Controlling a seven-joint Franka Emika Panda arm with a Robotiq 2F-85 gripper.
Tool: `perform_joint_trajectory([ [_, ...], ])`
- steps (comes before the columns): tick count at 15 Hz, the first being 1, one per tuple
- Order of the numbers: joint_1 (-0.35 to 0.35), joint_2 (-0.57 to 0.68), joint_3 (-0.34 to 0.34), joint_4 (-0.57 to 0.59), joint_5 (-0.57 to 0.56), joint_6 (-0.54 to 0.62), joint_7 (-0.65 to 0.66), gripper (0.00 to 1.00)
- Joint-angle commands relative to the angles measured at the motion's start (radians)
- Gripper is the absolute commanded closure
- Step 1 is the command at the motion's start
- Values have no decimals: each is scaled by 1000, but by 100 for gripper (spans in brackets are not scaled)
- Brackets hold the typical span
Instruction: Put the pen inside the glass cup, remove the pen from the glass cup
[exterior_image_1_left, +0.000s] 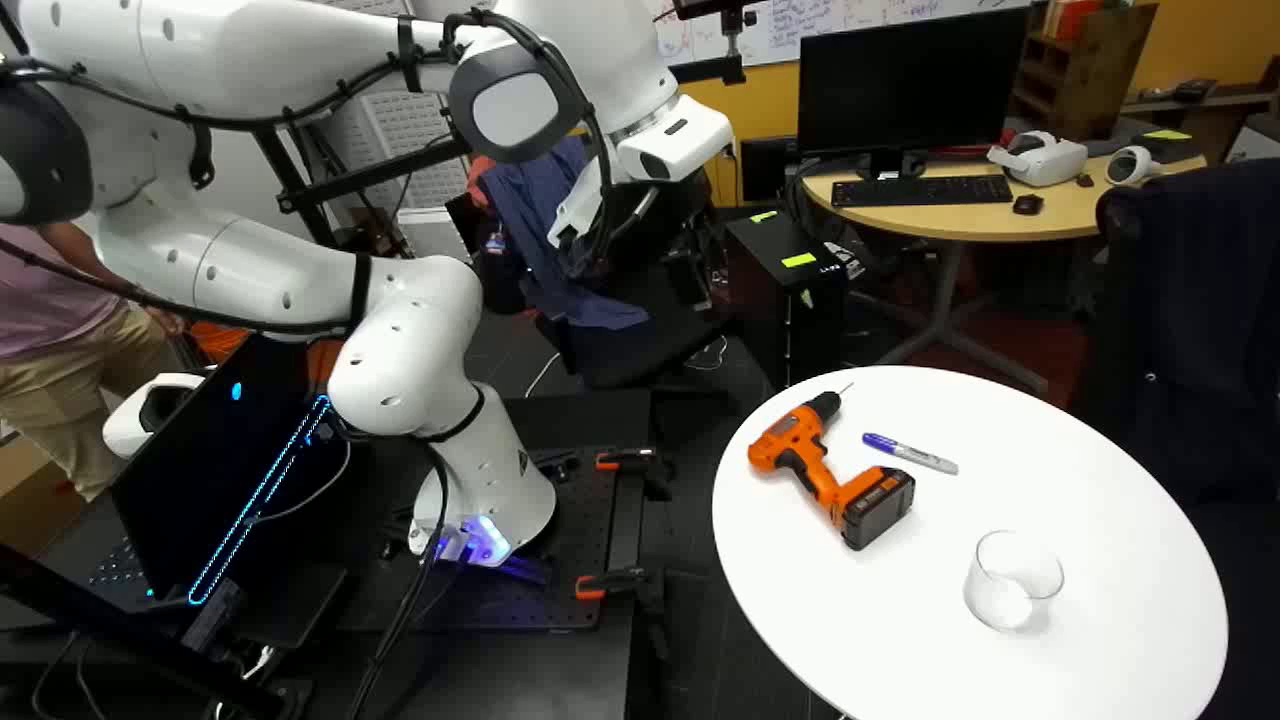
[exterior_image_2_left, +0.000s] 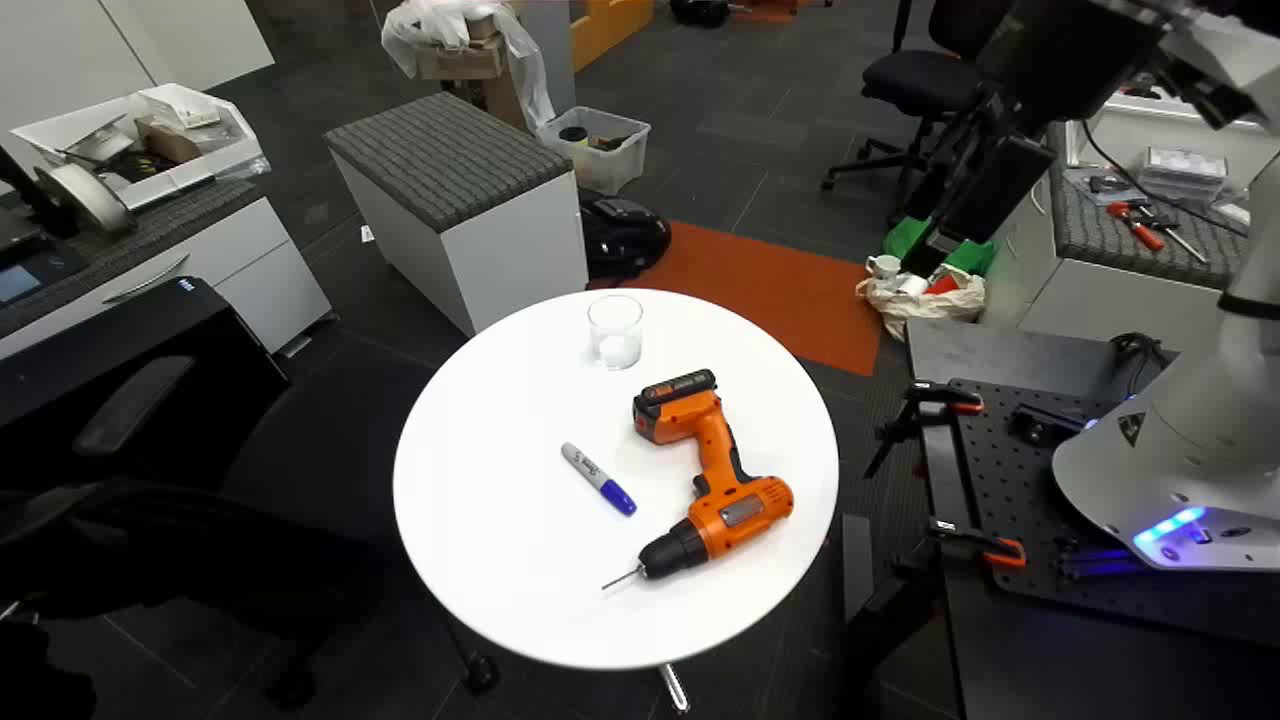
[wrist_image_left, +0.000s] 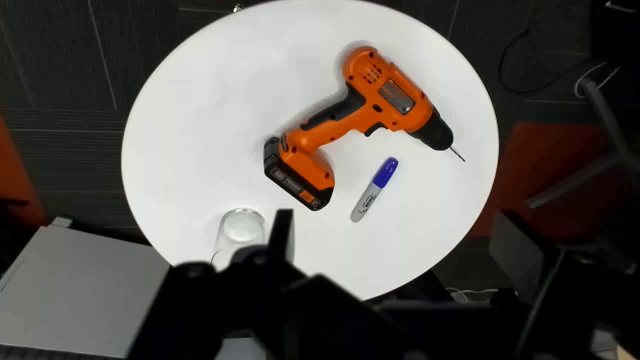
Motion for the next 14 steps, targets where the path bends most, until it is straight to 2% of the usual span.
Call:
perform_joint_trajectory([
  [1,-4,1,3,1,3,-2,-3,0],
  [8,-6,5,6,1,1,2,-2,0],
  [14,-27,79,34,40,-7,120,31,0],
])
